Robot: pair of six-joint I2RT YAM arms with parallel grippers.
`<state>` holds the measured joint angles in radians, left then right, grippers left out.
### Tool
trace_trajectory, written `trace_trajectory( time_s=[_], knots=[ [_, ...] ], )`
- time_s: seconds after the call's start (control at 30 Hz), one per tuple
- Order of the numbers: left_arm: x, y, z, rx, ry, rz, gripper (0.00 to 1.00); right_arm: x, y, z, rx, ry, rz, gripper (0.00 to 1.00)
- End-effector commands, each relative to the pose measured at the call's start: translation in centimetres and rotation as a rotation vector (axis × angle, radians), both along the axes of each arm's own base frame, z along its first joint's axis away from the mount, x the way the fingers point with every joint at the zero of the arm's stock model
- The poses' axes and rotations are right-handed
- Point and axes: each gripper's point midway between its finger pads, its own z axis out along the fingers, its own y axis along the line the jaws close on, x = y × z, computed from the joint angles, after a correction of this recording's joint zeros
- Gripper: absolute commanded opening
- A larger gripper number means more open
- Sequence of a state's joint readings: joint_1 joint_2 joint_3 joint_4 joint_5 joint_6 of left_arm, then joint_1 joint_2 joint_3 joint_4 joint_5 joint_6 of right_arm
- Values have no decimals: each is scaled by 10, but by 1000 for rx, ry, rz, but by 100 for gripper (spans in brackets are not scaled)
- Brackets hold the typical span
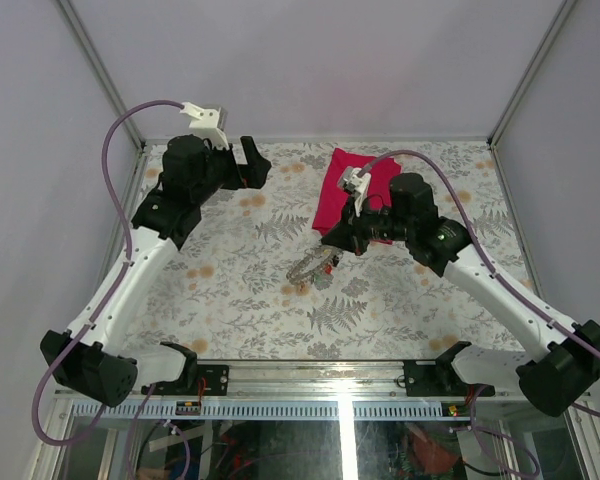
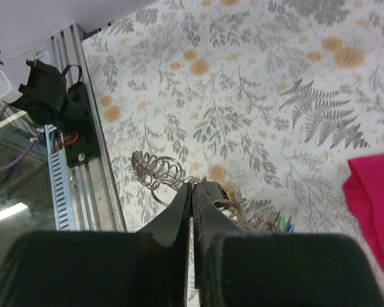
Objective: Put the keys on the keyring
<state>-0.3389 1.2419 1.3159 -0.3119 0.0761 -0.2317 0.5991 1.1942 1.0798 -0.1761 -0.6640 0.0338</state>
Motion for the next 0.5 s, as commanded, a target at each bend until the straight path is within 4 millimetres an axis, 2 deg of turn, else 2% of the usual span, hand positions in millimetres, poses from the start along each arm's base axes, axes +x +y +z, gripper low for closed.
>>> trace_trajectory(
  time_s=[0.0, 0.13, 0.23, 0.37, 0.47],
  knots=[
    [8, 12, -2, -22, 25, 92, 100, -10, -3, 28, -8, -55, 17, 0],
    [16, 7, -14, -23, 69, 91, 100, -27, -16, 16, -78, 6, 28, 0],
    [22, 2, -27, -16, 134, 82, 100, -34, -22, -7, -158, 86, 40, 0],
    [30, 3, -43, -17, 204, 123, 100, -27, -20, -31, -214, 153, 30, 0],
    [31, 7, -52, -22, 239, 162, 100, -12, -12, -45, -230, 181, 1, 0]
  ],
)
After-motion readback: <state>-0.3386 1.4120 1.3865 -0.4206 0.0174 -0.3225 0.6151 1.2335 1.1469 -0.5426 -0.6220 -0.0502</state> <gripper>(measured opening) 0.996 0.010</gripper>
